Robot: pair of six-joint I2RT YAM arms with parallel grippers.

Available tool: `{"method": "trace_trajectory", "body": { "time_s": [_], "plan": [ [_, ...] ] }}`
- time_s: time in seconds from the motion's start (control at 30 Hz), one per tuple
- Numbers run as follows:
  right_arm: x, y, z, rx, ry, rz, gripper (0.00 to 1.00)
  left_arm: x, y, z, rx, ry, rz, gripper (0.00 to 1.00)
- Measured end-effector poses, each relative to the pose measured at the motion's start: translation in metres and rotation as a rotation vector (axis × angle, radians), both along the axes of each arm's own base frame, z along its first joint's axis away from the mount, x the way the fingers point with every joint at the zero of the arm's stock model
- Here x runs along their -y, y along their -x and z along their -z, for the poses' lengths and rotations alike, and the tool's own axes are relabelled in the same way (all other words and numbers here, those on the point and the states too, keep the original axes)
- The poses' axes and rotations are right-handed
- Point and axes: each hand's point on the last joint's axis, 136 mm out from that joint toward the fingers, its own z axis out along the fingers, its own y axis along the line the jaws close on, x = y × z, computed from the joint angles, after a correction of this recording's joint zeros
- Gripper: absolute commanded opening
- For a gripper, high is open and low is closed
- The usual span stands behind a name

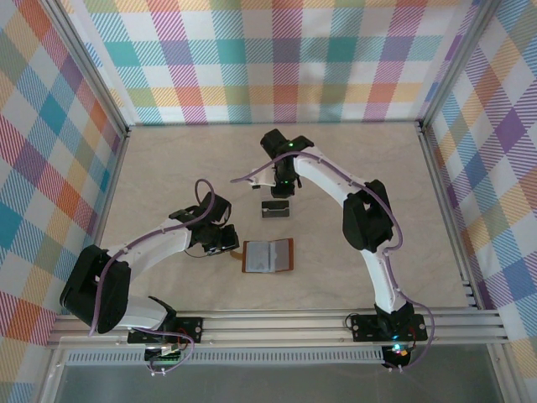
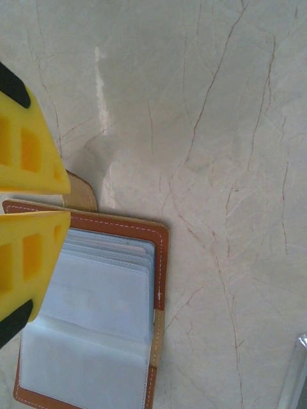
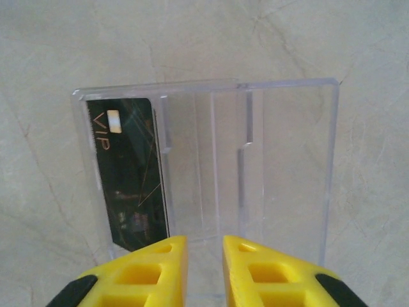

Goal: Take the credit cards out of the card holder

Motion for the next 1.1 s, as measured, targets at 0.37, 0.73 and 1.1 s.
{"method": "trace_trajectory", "body": {
  "time_s": [0.37, 0.73, 1.1],
  "plan": [
    [-0.003, 0.017, -0.057, 0.062, -0.329, 0.337, 0.33, 0.014, 0.003, -0.008, -0.016, 0.068, 0.033, 0.13],
    [-0.011, 0.06, -0.103, -0.275, -0.755, 0.916, 0.25, 0.03, 0.001, 0.003, -0.046, 0.068, 0.069, 0.11],
    [-0.034, 0.146, -0.02, -0.739, -0.615, 1.146, 0.26, 0.025, 0.004, 0.022, -0.08, 0.011, 0.081, 0.08]
  ]
}}
